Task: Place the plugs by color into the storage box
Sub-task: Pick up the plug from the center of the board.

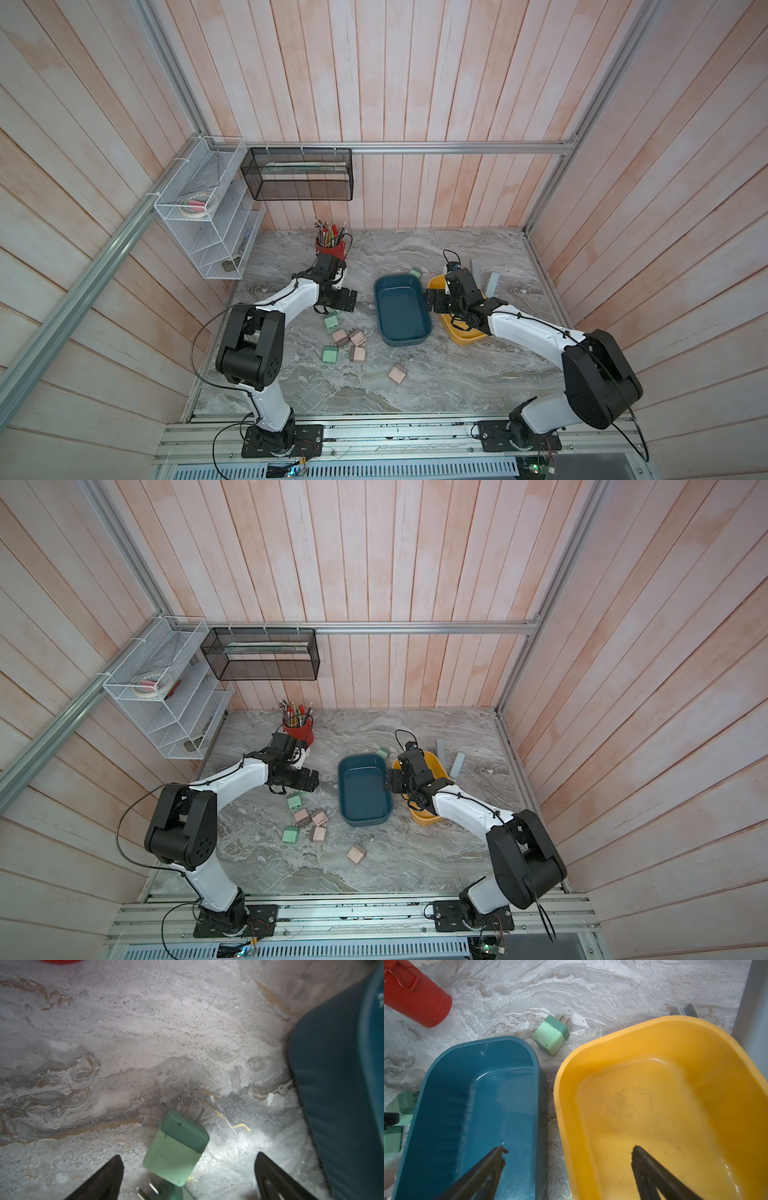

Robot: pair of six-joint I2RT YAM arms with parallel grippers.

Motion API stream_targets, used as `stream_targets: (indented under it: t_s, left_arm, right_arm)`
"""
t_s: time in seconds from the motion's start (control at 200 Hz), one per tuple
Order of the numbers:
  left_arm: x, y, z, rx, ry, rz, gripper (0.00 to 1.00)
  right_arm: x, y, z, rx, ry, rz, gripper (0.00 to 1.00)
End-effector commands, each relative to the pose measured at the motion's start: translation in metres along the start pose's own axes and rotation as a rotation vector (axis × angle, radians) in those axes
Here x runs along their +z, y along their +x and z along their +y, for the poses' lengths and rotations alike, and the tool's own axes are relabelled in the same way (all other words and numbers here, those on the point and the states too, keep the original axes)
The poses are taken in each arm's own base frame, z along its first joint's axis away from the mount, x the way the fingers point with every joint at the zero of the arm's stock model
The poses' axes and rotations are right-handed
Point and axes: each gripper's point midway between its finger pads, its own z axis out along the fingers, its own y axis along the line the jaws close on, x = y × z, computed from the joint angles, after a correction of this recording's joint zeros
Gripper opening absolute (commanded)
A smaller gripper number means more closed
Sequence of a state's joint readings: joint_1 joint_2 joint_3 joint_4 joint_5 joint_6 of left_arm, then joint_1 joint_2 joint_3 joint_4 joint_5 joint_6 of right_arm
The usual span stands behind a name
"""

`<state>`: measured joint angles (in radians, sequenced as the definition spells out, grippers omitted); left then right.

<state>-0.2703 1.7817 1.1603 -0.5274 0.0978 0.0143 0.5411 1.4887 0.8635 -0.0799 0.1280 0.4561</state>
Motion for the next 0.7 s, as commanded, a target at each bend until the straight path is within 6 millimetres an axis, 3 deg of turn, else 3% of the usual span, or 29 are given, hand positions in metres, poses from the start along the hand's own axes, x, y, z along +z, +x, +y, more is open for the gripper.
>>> stream_targets:
  t_s: [0.0,0.27,0.445,0.515,0.695]
  left_arm:
    - [0.009,-0.003,0.006,0.042,-0.035,-0.008,1.00]
    - [0.027,0.008,0.002,-0.033,0.003,0.029,0.99]
    - [0.033,0.025,0.007,-0.103,0.007,0.051,0.91]
    - [0.033,0.029,0.009,-0.160,0.016,0.055,0.83]
    - [0.029,0.030,0.016,-0.267,0.027,0.041,0.73]
  right_arm:
    - [0.001,0.011,0.000,0.001,0.003,0.035,0.98]
    - [0.002,0.018,-0.003,-0.001,0.011,0.055,0.98]
    - [0.003,0.022,-0.005,0.002,0.015,0.061,0.98]
    - [0.004,0.025,-0.006,0.004,0.017,0.066,0.98]
    - [0.007,0.029,-0.007,0.004,0.015,0.077,0.98]
